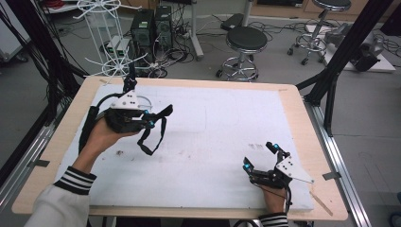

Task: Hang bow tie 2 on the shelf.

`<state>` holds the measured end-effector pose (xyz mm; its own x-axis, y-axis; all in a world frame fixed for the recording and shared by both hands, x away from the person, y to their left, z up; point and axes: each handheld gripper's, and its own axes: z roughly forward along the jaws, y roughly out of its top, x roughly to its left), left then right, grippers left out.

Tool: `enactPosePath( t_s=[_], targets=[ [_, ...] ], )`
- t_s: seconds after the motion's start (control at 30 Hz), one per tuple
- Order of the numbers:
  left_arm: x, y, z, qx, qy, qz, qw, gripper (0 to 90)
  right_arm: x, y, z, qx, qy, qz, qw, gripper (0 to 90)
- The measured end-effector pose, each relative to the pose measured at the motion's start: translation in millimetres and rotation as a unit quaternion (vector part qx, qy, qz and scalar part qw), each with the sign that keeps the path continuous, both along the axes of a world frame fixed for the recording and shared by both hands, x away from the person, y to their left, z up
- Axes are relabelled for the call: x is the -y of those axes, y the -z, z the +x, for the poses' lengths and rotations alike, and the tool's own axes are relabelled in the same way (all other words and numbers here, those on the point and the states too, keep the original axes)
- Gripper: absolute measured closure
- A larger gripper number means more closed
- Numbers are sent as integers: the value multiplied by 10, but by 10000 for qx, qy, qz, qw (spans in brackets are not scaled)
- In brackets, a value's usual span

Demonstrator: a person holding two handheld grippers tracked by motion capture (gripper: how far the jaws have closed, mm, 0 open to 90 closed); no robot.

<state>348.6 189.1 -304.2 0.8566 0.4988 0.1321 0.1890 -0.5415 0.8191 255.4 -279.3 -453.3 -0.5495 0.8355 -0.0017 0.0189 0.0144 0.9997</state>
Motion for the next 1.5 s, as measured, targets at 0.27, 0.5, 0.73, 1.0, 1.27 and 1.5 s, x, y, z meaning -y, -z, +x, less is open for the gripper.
enactPosePath(
  t_s=[0.27, 0.5, 0.73, 1.0, 1.27, 1.5],
  targets=[
    [-272, -36, -100, 104, -278, -102, 9995, 782, 2, 1, 0, 7, 2, -4, 10000, 8],
    [-452, -73, -127, 196, -527, -258, 9981, 783, 1, 1, -1, 4, 4, 1, 10000, 8],
    [-607, -101, -129, 229, -696, -306, 9968, 782, -2, 1, 1, 26, 8, -4, 10000, 8],
    [-789, -164, -158, 409, -1027, -456, 9928, 782, -4, 2, -3, -2, 4, 15, 10000, 8],
    [-967, -233, -151, 515, -1364, -502, 9880, 783, 0, 2, 3, 41, 10, -8, 10000, 8],
    [-1082, -277, -133, 576, -1571, -565, 9843, 782, -4, 2, -3, -2, 2, 14, 10000, 8]
  ],
)
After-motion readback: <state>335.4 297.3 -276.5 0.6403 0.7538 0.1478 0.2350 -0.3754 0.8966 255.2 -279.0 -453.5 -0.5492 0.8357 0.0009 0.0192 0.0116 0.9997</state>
